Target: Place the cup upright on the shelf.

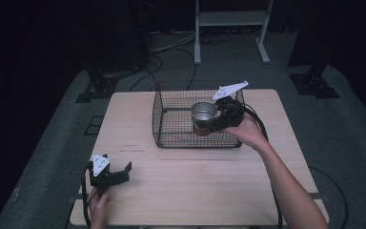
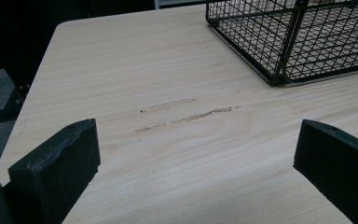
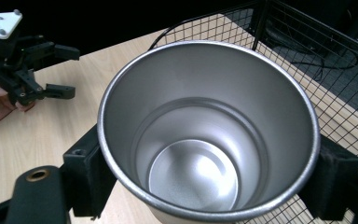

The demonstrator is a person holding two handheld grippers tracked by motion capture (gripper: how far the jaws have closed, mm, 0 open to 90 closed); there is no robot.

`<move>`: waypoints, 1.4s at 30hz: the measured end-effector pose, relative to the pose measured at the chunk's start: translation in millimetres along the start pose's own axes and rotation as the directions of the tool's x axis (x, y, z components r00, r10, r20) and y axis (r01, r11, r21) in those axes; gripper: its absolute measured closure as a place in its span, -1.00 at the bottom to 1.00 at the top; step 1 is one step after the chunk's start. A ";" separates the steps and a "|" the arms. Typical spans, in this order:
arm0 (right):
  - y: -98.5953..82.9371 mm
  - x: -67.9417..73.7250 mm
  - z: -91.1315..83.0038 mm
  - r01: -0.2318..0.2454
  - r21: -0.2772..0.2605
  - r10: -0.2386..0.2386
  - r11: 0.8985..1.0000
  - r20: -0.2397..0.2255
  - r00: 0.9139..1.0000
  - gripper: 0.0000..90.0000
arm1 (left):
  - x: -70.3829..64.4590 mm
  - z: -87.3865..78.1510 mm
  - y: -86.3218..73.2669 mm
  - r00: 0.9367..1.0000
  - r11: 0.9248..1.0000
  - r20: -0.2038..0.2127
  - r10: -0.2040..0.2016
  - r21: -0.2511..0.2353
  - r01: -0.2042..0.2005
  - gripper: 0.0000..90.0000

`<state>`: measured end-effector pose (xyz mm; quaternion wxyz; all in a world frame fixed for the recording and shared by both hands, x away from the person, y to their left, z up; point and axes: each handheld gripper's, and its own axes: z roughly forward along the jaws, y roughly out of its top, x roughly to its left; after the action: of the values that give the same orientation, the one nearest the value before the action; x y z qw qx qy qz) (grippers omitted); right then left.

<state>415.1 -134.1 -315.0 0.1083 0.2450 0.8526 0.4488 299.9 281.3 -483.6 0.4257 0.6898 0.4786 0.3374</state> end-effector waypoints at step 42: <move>46.2 -45.2 52.2 -0.031 0.101 0.027 0.994 0.040 0.999 -0.60 | 1.5 -0.2 -0.2 1.000 1.000 0.004 -0.017 -0.009 0.017 -1.00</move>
<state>489.8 -98.2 -308.8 0.1054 0.2711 0.8685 0.4014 300.1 282.9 -483.6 0.4327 0.6845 0.4822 0.3343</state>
